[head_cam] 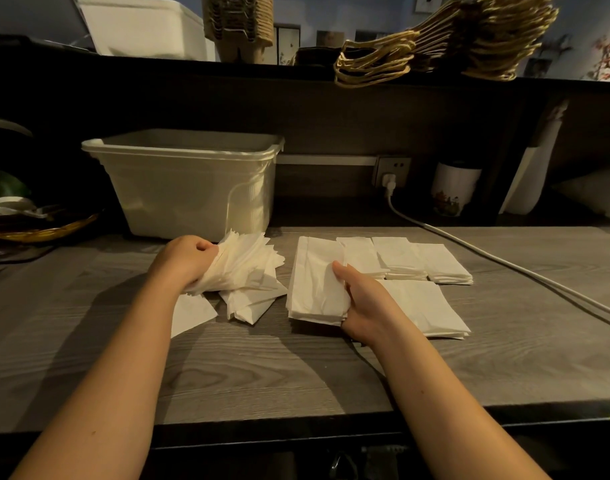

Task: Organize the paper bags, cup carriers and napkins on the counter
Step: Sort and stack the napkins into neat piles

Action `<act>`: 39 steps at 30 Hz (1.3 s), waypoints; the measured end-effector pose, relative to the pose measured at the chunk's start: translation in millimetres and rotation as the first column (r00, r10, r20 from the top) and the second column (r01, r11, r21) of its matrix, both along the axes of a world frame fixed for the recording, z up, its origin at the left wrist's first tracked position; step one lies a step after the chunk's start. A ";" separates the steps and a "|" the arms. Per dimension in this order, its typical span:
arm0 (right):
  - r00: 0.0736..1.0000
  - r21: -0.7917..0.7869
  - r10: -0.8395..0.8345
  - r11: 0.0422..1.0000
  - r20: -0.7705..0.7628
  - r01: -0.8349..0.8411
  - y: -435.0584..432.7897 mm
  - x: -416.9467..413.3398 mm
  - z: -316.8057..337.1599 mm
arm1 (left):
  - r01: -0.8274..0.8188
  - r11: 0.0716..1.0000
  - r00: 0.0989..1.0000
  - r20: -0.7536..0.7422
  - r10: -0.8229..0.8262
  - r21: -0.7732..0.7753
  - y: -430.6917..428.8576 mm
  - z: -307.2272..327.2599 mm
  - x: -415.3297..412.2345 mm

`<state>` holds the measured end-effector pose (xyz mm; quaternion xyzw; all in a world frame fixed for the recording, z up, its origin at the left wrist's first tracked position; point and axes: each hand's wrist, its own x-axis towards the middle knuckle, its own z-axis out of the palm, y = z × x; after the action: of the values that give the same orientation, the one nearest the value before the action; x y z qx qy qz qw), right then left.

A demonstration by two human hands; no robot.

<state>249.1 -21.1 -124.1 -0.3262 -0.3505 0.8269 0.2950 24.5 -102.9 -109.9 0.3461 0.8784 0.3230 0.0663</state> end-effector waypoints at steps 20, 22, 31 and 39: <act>1.000 0.000 0.006 1.000 0.011 -0.006 1.9 -0.8 -3.5 | -0.142 0.990 0.975 -0.171 0.144 0.025 -4.6 3.5 2.8; 1.000 0.000 0.008 1.000 0.010 -0.008 1.6 -1.0 -3.3 | -0.158 0.986 0.971 -0.171 0.166 0.056 -4.0 5.3 4.0; 0.999 -0.028 0.017 0.999 0.045 -0.016 -1.0 -2.6 -2.8 | -0.022 0.939 0.979 -0.181 0.090 0.343 -2.0 16.0 36.3; 0.997 -0.010 0.075 0.997 -0.033 -0.076 -3.9 -3.6 -1.8 | 0.486 0.865 0.766 -0.538 -0.352 0.125 12.6 3.2 111.3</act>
<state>245.5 -24.9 -125.9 -0.3008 -0.3532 0.8445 0.2674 135.8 -90.3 -106.7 0.6116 0.7147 0.3105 -0.1366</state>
